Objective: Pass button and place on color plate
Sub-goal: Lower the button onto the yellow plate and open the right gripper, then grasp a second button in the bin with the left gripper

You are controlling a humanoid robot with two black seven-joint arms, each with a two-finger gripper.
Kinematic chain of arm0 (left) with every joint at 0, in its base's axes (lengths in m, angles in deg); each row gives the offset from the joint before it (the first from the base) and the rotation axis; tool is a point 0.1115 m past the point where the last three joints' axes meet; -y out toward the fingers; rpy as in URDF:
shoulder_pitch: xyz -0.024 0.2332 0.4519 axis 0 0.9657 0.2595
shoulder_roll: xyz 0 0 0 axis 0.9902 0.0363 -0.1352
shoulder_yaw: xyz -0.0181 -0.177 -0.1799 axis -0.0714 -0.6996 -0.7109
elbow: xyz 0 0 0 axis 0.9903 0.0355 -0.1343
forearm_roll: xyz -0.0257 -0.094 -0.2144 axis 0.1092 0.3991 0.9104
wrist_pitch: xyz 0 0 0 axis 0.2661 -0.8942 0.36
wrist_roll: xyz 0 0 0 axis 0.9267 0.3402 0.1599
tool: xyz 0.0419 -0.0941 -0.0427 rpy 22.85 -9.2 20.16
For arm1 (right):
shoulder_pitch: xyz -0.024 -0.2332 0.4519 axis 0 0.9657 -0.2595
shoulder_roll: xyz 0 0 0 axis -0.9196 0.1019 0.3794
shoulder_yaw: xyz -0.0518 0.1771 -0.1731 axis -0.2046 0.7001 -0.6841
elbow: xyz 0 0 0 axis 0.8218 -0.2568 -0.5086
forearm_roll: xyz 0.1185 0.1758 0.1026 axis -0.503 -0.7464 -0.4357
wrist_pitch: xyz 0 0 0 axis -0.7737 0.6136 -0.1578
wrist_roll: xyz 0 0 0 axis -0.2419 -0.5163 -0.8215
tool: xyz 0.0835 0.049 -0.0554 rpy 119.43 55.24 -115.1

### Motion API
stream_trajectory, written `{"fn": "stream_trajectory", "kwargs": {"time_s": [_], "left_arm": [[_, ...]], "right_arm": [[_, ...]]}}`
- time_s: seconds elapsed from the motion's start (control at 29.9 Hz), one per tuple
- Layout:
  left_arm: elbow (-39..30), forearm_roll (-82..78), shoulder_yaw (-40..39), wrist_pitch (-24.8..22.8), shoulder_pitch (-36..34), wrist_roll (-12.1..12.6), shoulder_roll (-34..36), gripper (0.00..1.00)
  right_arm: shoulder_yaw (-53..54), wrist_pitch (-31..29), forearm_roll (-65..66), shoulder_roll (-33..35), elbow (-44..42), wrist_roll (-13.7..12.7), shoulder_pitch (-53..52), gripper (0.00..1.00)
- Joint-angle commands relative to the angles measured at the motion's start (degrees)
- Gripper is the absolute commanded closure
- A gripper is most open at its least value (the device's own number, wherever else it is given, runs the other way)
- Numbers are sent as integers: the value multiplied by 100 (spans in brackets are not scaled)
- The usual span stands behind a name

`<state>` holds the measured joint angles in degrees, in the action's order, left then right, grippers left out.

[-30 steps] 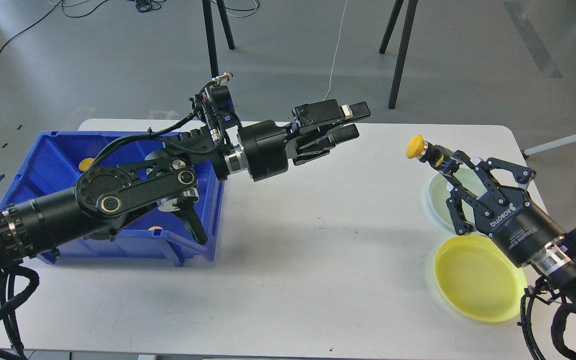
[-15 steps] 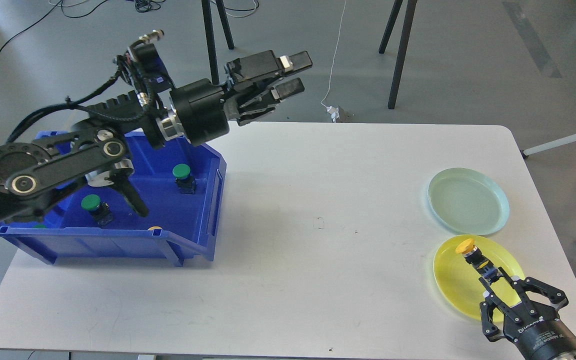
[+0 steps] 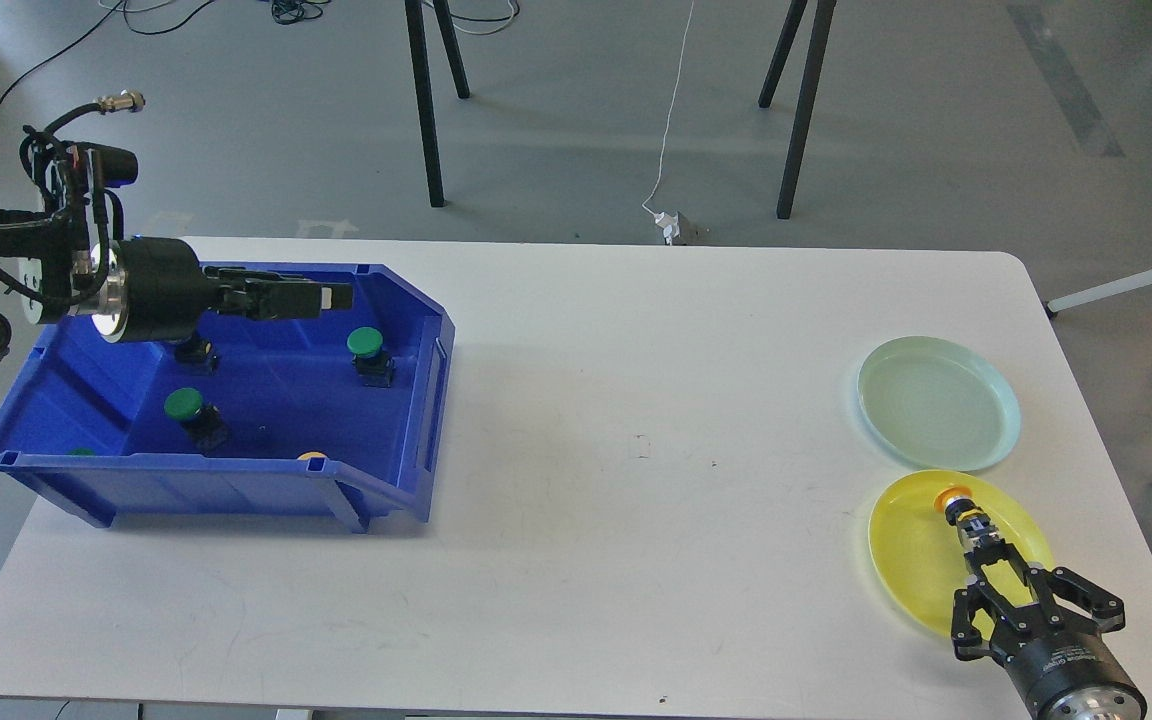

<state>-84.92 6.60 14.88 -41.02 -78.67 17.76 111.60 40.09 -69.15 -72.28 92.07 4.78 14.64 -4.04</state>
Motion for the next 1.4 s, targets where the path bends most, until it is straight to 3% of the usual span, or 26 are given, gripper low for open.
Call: {"fn": "stream_trajectory", "kwargs": {"time_s": [0.0,0.1,0.23,0.5,0.6,0.73,1.07,1.37], "left_arm": [[241,-266,43,-1,154,0,-94,24],[258,-433,44,-19,163,0,-67,24],[328,-732,52,-45,172,0,-85,24],[1092,-1619,61,-63,338,0,-436,24],[1497,-1673,61,-299,365,0,-542,24],[1778,-1690,61,-564,452,0,-568,24],[2007,-1673,44,-546,831,0,-612,24],[2587,-1612,8,-520,1015,0,-937,24]], "right_arm": [[3,-5,0,-94,0,0,16,27],[3,-66,-9,-173,53,0,7,22],[248,-338,26,-129,211,0,-37,5],[469,-594,1361,688,422,0,-1784,4],[513,-751,1389,750,536,0,-2093,4],[443,-1059,1432,592,572,0,-2120,4],[381,-1508,1723,345,572,0,-2199,4],[338,-1517,1740,389,580,0,-2384,4]]}}
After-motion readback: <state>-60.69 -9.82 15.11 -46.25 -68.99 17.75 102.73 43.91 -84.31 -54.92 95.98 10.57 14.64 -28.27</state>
